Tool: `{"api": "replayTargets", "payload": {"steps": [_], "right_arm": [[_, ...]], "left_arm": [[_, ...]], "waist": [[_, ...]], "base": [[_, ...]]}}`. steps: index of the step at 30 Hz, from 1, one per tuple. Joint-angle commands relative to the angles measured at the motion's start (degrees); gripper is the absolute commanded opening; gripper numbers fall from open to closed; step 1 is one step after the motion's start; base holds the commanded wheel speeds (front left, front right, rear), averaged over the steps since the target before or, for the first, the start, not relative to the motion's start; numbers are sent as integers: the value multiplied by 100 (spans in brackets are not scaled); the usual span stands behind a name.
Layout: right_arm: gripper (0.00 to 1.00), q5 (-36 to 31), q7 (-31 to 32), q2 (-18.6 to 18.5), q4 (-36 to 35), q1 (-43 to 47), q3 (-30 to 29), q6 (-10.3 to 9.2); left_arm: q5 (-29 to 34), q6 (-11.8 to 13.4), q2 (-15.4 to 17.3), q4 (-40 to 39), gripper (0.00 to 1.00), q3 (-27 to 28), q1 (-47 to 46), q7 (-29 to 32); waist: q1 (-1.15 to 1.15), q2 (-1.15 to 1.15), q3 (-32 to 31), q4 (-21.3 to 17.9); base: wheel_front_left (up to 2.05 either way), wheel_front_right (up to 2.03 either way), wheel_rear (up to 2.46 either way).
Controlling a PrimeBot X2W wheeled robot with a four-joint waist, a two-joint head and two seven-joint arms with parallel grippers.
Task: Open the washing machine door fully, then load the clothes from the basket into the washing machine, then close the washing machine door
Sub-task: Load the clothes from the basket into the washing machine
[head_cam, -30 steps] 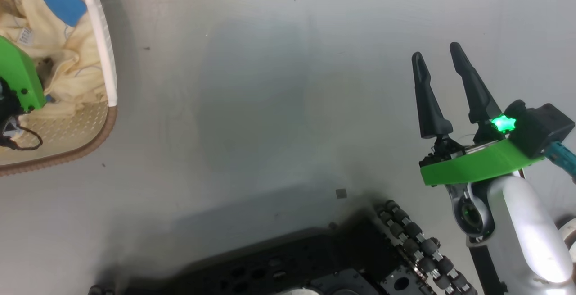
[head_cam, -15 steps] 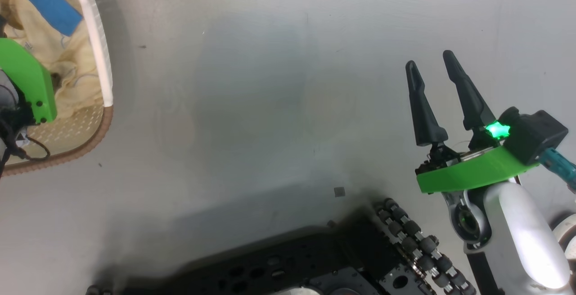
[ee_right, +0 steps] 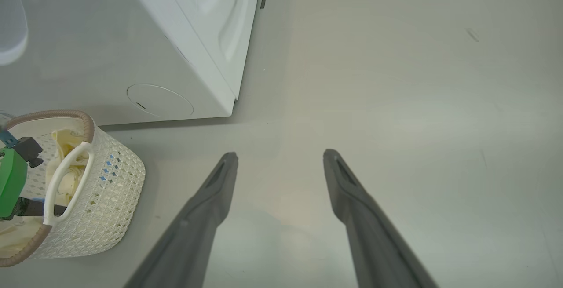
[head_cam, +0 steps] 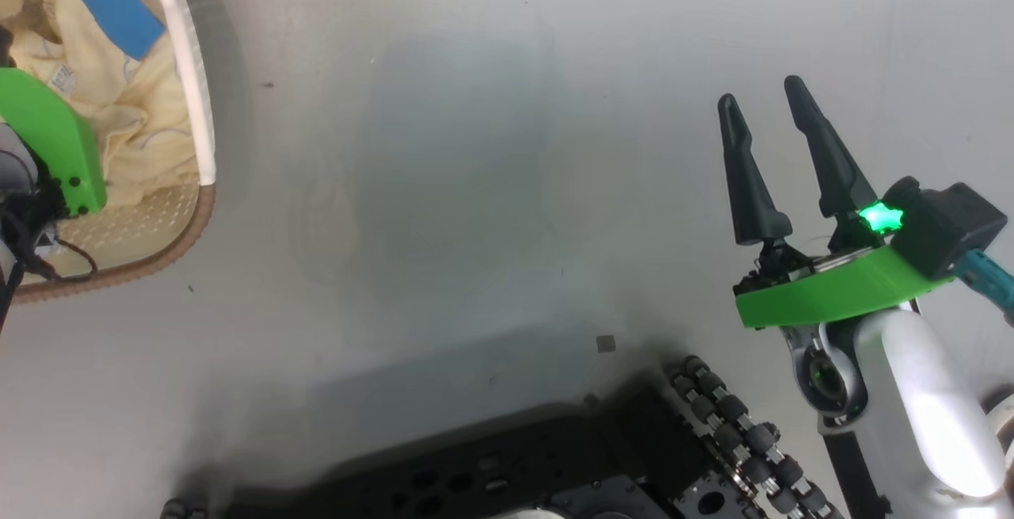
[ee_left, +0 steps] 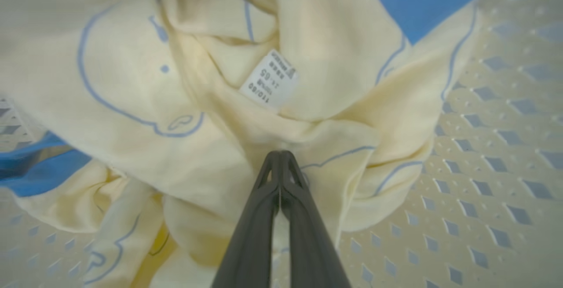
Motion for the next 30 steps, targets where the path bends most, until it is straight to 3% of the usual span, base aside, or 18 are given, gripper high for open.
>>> {"api": "replayTargets", "payload": {"steps": [1, 19, 30], "right_arm": [[100, -18, -38, -11, -107, 111, 64, 2], [100, -292, -38, -11, 204, -5, -120, 2], [100, -354, -38, -11, 476, 60, -110, 2]], "left_arm": [[-79, 4, 246, 45, 0, 154, 107, -87], [-414, 4, 72, -562, 0, 1, 683, -1112], [-637, 4, 197, -1158, 0, -94, 1204, -2384]], "waist": [[0, 0, -53, 24], [0, 0, -1226, 453], [0, 0, -2091, 686]], "base": [[0, 0, 0], [0, 0, 0], [0, 0, 0]]}}
